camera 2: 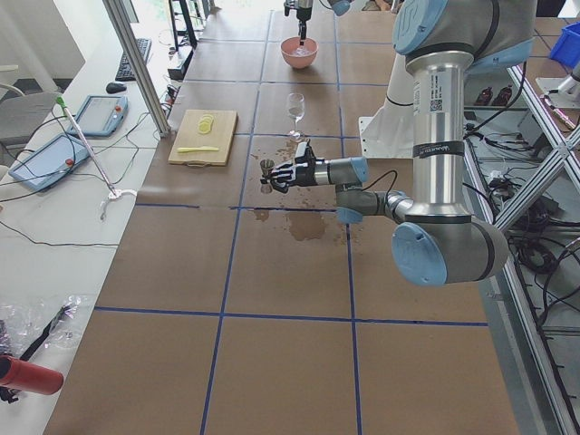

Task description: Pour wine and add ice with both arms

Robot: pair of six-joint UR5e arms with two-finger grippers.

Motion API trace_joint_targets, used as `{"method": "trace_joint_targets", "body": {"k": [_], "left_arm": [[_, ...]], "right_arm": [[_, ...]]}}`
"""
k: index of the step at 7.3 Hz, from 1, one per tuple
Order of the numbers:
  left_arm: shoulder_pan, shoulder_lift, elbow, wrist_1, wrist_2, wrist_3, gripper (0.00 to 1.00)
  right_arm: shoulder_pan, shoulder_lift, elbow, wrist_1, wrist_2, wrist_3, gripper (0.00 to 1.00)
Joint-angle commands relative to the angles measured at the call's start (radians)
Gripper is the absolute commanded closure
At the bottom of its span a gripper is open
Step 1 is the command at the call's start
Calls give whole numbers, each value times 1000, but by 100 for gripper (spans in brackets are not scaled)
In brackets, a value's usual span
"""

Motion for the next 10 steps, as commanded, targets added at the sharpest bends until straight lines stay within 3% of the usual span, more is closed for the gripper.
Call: {"method": "trace_joint_targets", "body": {"k": [1, 2, 5, 7, 10], "left_arm": [[3, -11, 11, 1, 0, 0, 100], [3, -13, 11, 1, 0, 0, 100], [4, -19, 16, 4, -2, 1, 100], [4, -20, 25, 4, -2, 1, 100], [6, -31, 30, 4, -3, 3, 100]], "right_arm": [[-4, 27, -41, 3, 1, 61, 2], [-15, 38, -44, 8, 4, 162, 2], [-41, 38, -52, 6, 5, 182, 7], [-46, 41, -58, 5, 7, 180, 23], [-46, 62, -89, 0, 7, 171, 31]]}}
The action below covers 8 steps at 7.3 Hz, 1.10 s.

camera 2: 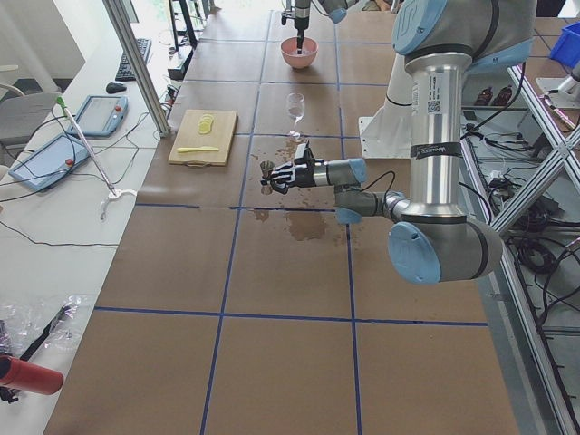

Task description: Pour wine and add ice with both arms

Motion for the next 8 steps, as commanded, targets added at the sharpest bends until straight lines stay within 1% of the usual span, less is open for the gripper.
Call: {"method": "trace_joint_targets", "body": {"k": [1, 3, 4, 5, 6, 7, 8], "left_arm": [[0, -4, 7, 0, -1, 1, 100], [0, -10, 9, 0, -1, 1, 100], [0, -13, 12, 2, -3, 1, 100], [0, -15, 13, 2, -3, 1, 100], [0, -27, 15, 2, -3, 1, 100], [2, -34, 21, 2, -3, 1, 100], [2, -41, 27, 2, -4, 1, 100]], "right_arm": [[-1, 4, -7, -2, -1, -8, 31], [1, 2, -7, -3, -1, -10, 44], [3, 2, -4, -3, -1, -10, 54], [3, 2, -2, -3, -1, -10, 70], [6, 1, -1, -3, -1, -11, 89], [7, -4, 4, -2, -1, -13, 99], [18, -7, 11, 0, 0, -14, 100]]}}
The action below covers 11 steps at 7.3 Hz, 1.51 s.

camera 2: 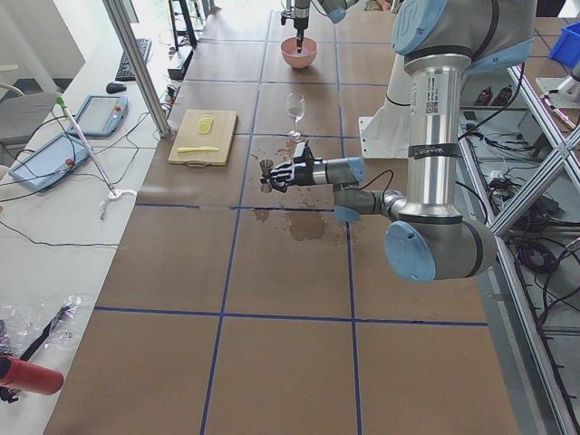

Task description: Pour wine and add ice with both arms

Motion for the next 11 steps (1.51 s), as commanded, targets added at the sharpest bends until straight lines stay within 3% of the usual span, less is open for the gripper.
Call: {"method": "trace_joint_targets", "body": {"k": [1, 7, 11], "left_arm": [[2, -18, 36, -1, 0, -8, 100], [25, 6, 122, -8, 6, -154, 100], [143, 16, 140, -3, 120, -258, 100]], "right_arm": [[23, -9, 28, 2, 3, -2, 100], [110, -15, 126, -3, 93, 0, 100], [112, -10, 167, 5, 95, 4, 100]]}}
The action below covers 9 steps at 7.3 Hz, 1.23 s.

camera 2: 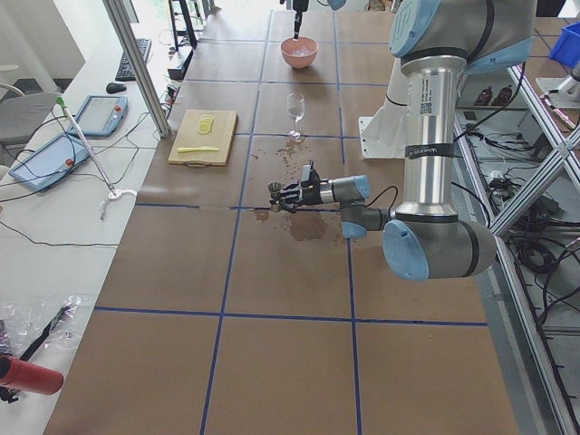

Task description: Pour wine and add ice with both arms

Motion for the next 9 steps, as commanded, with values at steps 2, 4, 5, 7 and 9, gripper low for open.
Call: {"method": "trace_joint_targets", "body": {"k": [2, 4, 5, 7, 9], "left_arm": [[56, 3, 16, 1, 50, -29, 100], [62, 3, 29, 1, 51, -28, 89], [62, 3, 45, 1, 53, -28, 76], [62, 4, 40, 1, 55, -26, 62], [62, 3, 33, 1, 53, -25, 48]], "right_arm": [[0, 1, 30, 3, 0, 8, 100], [0, 1, 37, 4, 0, 10, 100], [2, 1, 45, 4, 2, 10, 100], [0, -1, 53, 4, 2, 10, 100], [2, -2, 56, 4, 2, 10, 100]]}}
